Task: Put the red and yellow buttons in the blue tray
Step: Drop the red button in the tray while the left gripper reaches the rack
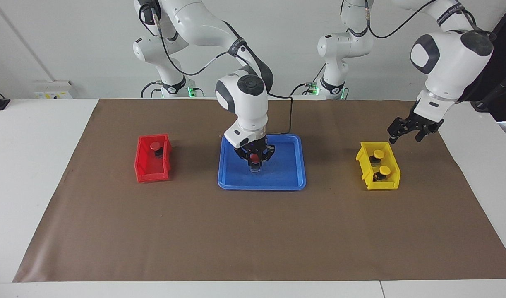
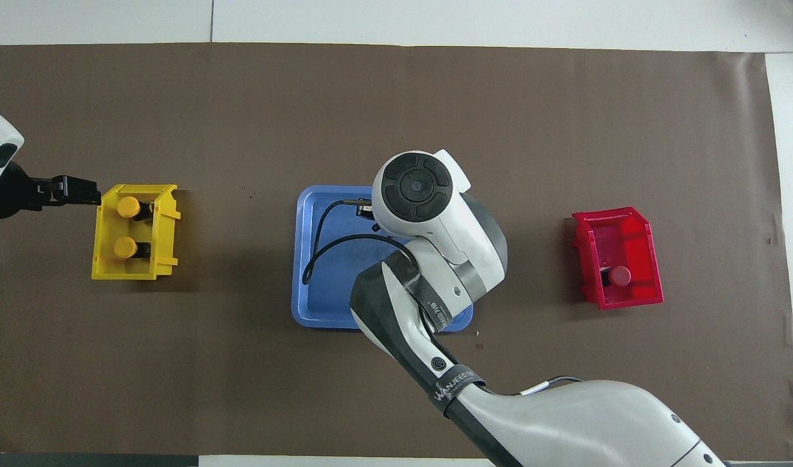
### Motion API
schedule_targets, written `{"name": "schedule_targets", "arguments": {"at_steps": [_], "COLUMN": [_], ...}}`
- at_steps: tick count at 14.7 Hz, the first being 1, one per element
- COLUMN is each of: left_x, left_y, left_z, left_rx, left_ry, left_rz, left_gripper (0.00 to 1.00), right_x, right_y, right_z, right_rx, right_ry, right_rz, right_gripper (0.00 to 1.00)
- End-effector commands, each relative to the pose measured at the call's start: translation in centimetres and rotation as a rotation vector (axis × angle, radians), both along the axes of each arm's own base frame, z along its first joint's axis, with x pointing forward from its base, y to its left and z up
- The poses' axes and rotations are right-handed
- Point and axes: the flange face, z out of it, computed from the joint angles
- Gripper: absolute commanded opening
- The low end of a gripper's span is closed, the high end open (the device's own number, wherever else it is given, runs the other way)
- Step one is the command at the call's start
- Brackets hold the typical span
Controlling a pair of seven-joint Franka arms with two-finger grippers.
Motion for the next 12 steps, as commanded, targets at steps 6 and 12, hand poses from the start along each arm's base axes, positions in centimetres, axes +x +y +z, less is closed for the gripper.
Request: {"name": "schedule_targets", "arguments": {"at_steps": [6,12], "left_x": [1.7,2.2], "left_y": [0.2,-0.4], "left_z": [-7.9,-9.9], "left_rx": [-0.004,-0.008], "left_ry": [-0.008,-0.016], "left_rz": [0.036,0.056], "left_gripper": [0.77,0.77], "right_x": [-0.1,1.8], "right_y": [0.1,-1.0], "right_z": [-1.8,1.3], "right_rx": [0.002,-0.014], "right_ry": [-0.024,-0.045], "right_rz": [-0.013,-0.019], "right_gripper": [0.45,0.75]}}
